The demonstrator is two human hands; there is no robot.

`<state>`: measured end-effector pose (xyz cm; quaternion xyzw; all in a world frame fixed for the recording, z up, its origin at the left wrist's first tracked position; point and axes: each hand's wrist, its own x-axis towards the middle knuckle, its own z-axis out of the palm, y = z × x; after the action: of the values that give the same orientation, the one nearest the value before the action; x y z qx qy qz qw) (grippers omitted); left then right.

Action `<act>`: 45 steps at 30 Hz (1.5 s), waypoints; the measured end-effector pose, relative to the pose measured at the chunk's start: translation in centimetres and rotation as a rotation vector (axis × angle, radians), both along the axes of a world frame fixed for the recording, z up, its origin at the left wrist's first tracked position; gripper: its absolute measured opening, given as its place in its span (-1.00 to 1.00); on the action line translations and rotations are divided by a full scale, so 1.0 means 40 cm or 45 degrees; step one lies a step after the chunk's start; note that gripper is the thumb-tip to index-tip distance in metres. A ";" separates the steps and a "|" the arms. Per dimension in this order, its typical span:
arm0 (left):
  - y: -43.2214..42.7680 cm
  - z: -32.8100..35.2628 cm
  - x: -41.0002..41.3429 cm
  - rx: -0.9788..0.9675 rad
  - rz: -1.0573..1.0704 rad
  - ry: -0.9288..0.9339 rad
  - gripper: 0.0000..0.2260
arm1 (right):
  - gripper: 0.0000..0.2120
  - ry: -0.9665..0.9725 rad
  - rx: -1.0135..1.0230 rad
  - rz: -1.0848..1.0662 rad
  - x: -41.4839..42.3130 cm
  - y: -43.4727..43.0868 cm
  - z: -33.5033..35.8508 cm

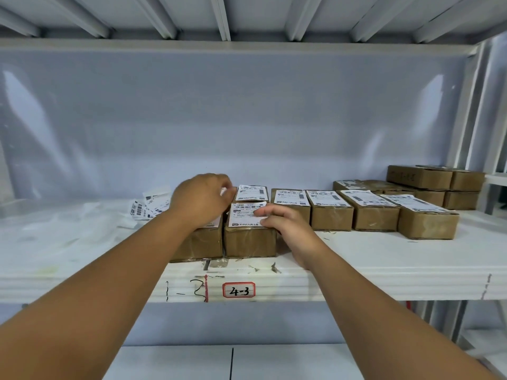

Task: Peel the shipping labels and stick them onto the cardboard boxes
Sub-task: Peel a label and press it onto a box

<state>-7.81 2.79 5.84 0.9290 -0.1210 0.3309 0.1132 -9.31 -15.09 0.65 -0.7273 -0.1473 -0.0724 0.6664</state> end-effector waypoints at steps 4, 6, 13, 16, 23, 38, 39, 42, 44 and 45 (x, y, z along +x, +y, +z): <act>0.049 -0.034 -0.051 -0.265 0.291 0.033 -0.67 | -0.82 -0.030 -0.044 0.041 0.001 -0.004 -0.001; 0.068 -0.069 -0.062 -0.303 0.303 0.106 -0.61 | -0.79 -0.036 -0.058 0.030 0.000 0.000 -0.002; 0.076 -0.135 -0.065 -0.678 -0.001 0.040 -0.65 | -0.76 -0.044 -0.031 0.014 0.002 0.003 -0.006; 0.076 -0.144 -0.072 -0.859 -0.100 0.043 -0.71 | -0.83 -0.029 -0.002 0.038 0.003 -0.002 -0.002; 0.099 -0.144 -0.076 -1.001 -0.343 0.221 -0.50 | -0.88 -0.019 0.017 0.020 0.002 -0.003 0.000; 0.088 -0.156 -0.066 -0.805 -0.254 0.168 -0.56 | -0.78 -0.013 0.051 -0.081 0.006 -0.006 -0.004; 0.085 -0.155 -0.069 -0.788 -0.258 0.132 -0.58 | -0.79 0.003 0.085 -0.120 0.009 -0.007 -0.004; 0.078 -0.158 -0.081 -0.723 -0.218 -0.077 -0.69 | -0.83 0.051 0.186 -0.247 0.017 -0.006 -0.003; 0.072 -0.162 -0.093 -0.587 -0.151 -0.225 -0.76 | -0.82 -0.004 0.156 -0.372 0.018 -0.006 -0.004; 0.064 -0.164 -0.100 -0.502 -0.135 -0.301 -0.80 | -0.81 -0.049 0.146 -0.443 0.014 -0.008 -0.004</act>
<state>-11.82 5.34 -0.74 0.8362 -0.1150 0.4481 0.2946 -8.75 -15.40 0.49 -0.7011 -0.0276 -0.2085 0.6814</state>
